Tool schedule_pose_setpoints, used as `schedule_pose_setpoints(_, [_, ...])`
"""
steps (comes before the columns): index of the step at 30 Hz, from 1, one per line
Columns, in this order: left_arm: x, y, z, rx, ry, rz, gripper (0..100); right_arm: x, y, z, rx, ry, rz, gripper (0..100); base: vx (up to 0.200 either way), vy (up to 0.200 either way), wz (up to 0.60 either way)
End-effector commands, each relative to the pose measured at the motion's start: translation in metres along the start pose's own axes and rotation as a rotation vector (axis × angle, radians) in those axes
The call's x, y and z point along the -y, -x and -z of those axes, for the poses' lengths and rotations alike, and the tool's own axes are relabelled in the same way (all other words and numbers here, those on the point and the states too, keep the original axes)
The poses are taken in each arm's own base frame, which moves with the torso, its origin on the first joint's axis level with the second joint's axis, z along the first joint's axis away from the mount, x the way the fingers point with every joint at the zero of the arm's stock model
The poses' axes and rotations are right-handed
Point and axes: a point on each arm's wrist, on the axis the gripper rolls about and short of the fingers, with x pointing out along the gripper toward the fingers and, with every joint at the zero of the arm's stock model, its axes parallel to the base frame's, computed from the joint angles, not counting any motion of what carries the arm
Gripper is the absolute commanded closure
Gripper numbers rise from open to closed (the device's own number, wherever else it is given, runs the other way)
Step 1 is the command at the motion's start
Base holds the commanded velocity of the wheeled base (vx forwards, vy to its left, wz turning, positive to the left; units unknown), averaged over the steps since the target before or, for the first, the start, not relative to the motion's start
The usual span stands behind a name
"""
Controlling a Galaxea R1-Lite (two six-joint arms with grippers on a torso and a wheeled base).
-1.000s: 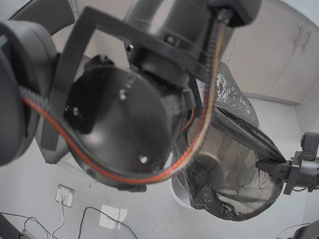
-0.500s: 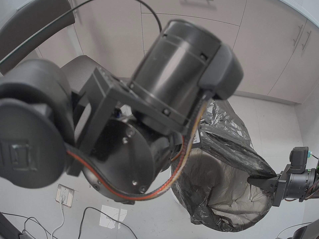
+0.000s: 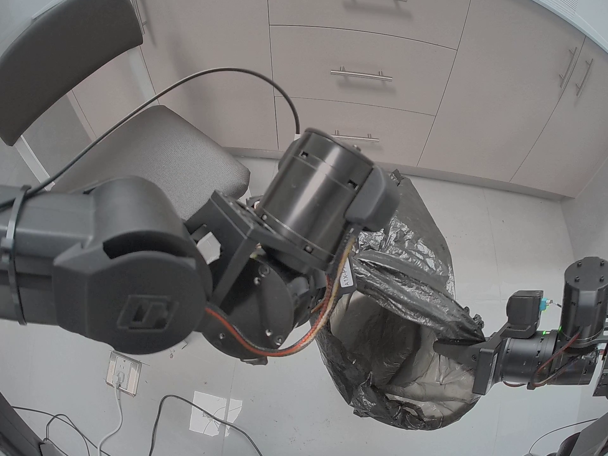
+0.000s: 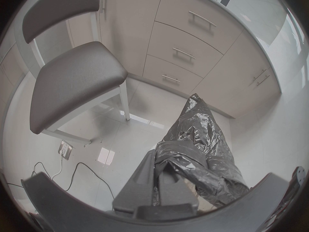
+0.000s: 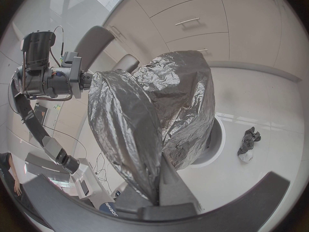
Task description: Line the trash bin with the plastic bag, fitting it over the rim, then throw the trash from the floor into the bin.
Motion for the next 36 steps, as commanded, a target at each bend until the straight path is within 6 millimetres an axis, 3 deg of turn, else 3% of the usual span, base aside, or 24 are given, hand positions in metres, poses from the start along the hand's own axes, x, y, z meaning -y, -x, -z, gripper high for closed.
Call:
schedule_pose_setpoints(1, [-0.005,-0.013,0.005,-0.023,-0.010,-0.031,100,0.008,-0.020,0.017,-0.106,-0.005,0.042,100,0.000,0.000,0.00])
schedule_pose_setpoints(15, [-0.014,-0.040,0.044,-0.111,-0.062,-0.018,100,0.028,-0.028,0.028,-0.141,-0.005,0.124,100,0.000,0.000,0.00])
schedule_pose_setpoints(29, [-0.016,-0.054,0.074,-0.193,-0.123,-0.036,100,0.048,-0.039,0.072,-0.160,0.048,0.147,100,0.000,0.000,0.00])
schedule_pose_setpoints(36, [-0.011,-0.059,0.102,-0.222,-0.160,-0.002,100,0.055,-0.039,0.083,-0.153,0.048,0.200,100,0.000,0.000,0.00])
